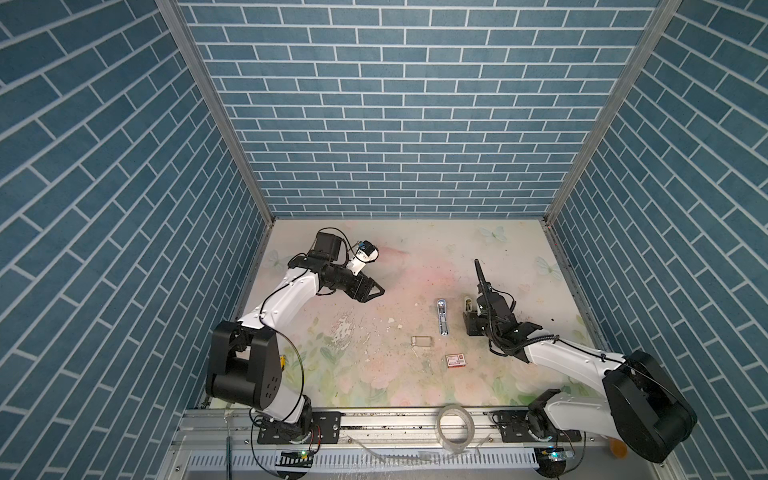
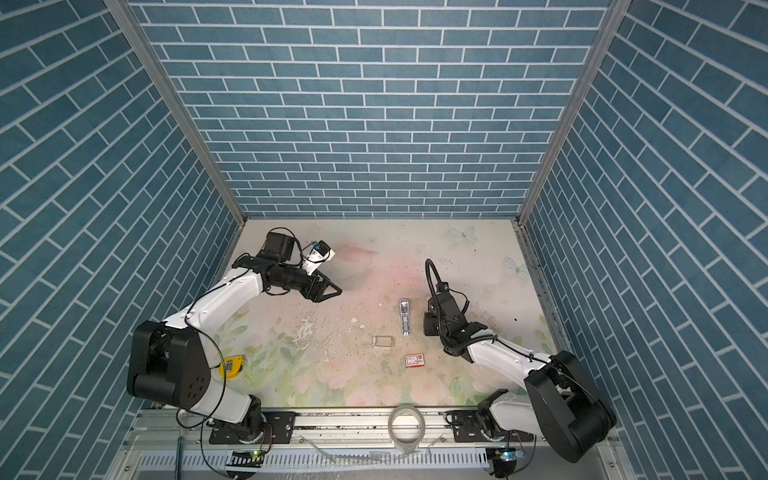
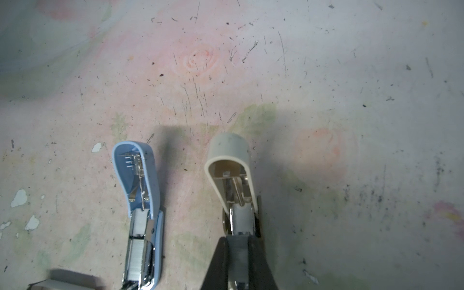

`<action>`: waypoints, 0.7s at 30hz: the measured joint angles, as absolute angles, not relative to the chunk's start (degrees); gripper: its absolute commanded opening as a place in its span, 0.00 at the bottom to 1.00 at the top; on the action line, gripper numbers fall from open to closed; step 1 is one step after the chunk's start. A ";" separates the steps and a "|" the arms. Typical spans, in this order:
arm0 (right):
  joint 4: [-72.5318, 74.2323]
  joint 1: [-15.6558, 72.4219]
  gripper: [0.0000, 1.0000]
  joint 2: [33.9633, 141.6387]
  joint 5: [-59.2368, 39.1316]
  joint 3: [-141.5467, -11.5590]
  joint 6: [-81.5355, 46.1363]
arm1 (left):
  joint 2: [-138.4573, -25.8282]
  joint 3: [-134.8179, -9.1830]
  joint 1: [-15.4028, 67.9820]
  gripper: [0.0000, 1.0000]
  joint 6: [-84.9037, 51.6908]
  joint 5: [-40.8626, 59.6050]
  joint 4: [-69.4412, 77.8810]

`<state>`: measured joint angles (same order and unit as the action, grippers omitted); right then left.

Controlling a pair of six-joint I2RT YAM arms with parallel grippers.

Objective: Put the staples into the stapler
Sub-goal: 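Hold the beige stapler's base steady with the right gripper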

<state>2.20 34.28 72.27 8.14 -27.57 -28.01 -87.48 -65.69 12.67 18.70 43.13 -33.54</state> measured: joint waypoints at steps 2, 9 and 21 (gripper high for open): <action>2.28 34.22 0.12 72.60 8.16 -27.57 -28.01 | -87.48 -65.69 12.67 0.80 18.70 43.13 -33.54; 3.29 34.22 0.11 72.84 8.16 -26.81 -27.99 | -87.48 -65.58 12.67 0.80 18.79 43.13 -33.54; 3.88 34.17 0.11 74.00 8.16 -26.81 -27.94 | -87.48 -65.54 12.67 0.80 18.90 43.16 -33.54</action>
<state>3.88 34.17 74.00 8.16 -26.81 -27.94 -87.48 -65.54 12.67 18.90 43.16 -33.54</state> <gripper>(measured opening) 0.137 0.800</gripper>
